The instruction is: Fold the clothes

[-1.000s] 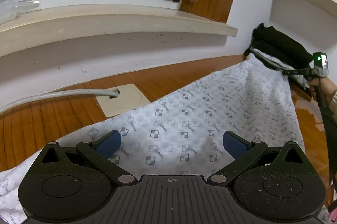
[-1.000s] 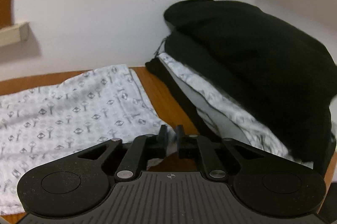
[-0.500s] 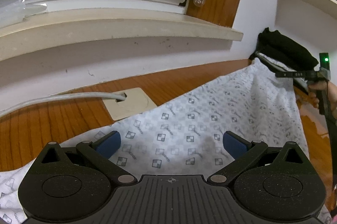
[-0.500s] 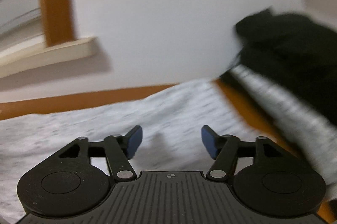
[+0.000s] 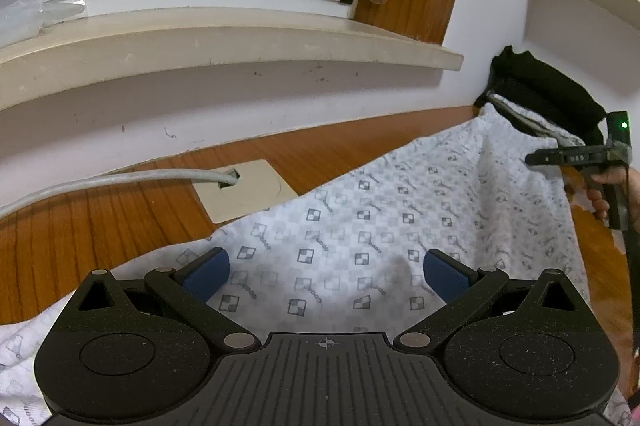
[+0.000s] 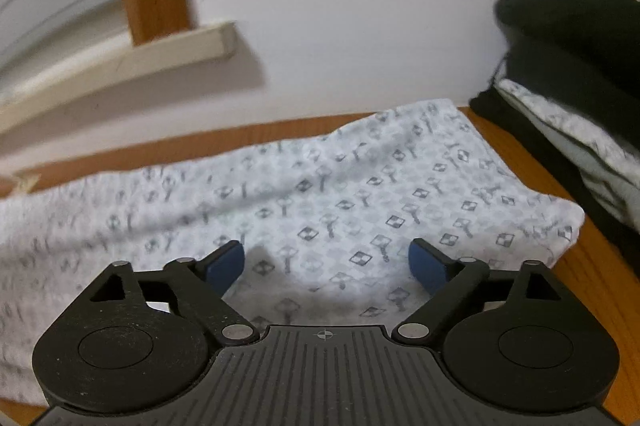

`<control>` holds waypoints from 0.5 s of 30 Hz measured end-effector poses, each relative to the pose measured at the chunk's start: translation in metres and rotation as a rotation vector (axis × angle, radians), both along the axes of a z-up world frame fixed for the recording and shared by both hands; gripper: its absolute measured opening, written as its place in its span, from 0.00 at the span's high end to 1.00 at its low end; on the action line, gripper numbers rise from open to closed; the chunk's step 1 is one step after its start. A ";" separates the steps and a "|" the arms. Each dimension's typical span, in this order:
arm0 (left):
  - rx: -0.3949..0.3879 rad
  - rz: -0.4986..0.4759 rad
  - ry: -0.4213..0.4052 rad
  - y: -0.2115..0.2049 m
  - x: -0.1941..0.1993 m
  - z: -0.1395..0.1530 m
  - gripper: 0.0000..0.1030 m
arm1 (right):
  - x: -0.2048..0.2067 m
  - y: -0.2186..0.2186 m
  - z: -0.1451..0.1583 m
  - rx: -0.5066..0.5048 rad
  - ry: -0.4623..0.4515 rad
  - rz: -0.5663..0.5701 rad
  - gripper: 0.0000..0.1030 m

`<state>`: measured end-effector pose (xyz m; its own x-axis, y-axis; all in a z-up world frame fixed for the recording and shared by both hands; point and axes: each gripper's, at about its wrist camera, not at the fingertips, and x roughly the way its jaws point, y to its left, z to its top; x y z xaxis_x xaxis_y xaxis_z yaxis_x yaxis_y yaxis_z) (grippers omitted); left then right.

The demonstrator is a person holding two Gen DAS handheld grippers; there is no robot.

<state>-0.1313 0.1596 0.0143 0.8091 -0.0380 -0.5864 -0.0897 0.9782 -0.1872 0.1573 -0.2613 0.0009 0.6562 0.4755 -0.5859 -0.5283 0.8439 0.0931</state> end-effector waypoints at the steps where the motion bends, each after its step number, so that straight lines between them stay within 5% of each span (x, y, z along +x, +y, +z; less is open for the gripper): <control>1: -0.001 -0.002 -0.001 0.000 0.000 0.000 0.00 | 0.000 0.001 0.000 -0.005 0.001 0.006 0.08; 7: 0.013 0.047 -0.051 -0.003 0.006 0.010 0.00 | -0.004 0.013 -0.003 -0.082 -0.012 0.028 0.00; 11: 0.042 -0.056 -0.084 -0.013 0.033 0.023 0.00 | -0.003 0.011 -0.003 -0.071 -0.006 0.025 0.00; 13: 0.003 -0.119 -0.084 -0.019 0.053 0.028 0.06 | -0.004 0.012 -0.003 -0.077 -0.008 0.024 0.00; 15: -0.005 -0.163 -0.056 -0.029 0.077 0.030 0.22 | -0.004 0.012 -0.003 -0.073 -0.007 0.025 0.00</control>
